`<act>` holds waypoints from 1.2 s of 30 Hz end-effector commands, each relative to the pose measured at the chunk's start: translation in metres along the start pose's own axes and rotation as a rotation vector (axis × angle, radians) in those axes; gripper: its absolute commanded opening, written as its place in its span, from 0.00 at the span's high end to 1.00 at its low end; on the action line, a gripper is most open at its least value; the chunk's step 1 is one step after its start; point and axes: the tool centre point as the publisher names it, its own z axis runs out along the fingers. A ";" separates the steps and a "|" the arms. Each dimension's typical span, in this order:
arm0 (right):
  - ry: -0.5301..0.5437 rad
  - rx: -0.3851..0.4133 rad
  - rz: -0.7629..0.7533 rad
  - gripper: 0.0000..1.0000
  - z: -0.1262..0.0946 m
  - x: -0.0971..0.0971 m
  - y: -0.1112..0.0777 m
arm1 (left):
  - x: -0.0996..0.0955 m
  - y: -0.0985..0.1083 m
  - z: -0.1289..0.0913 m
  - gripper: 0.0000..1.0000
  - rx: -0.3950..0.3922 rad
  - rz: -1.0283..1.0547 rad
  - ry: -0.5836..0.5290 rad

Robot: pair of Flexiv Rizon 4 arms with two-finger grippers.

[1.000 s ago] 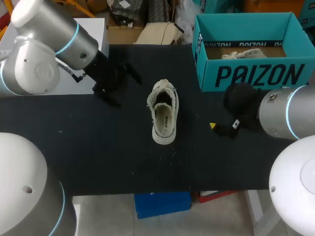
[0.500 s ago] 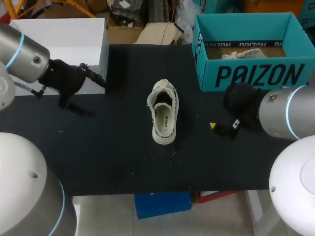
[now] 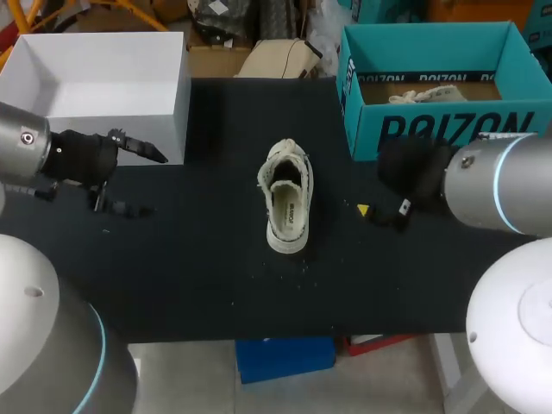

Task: Take the shoe out of the shoebox, open the shoe tongue, remove and reinsert the insole, then place the shoe into the shoebox

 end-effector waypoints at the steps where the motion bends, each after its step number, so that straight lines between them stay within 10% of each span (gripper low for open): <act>1: 0.070 0.008 -0.446 0.00 0.028 0.011 0.061 | 0.002 -0.001 0.001 0.00 -0.005 0.001 -0.008; 5: 0.147 -0.024 -0.537 0.00 0.055 0.016 0.076 | 0.002 -0.001 0.001 0.00 -0.005 0.001 -0.008; 18: 0.173 0.168 -0.001 0.00 0.144 -0.020 0.045 | 0.002 -0.001 0.001 0.00 -0.005 0.001 -0.008; 36: -0.236 0.400 0.715 0.00 0.191 -0.004 0.067 | 0.002 -0.001 0.001 0.00 -0.005 0.001 -0.008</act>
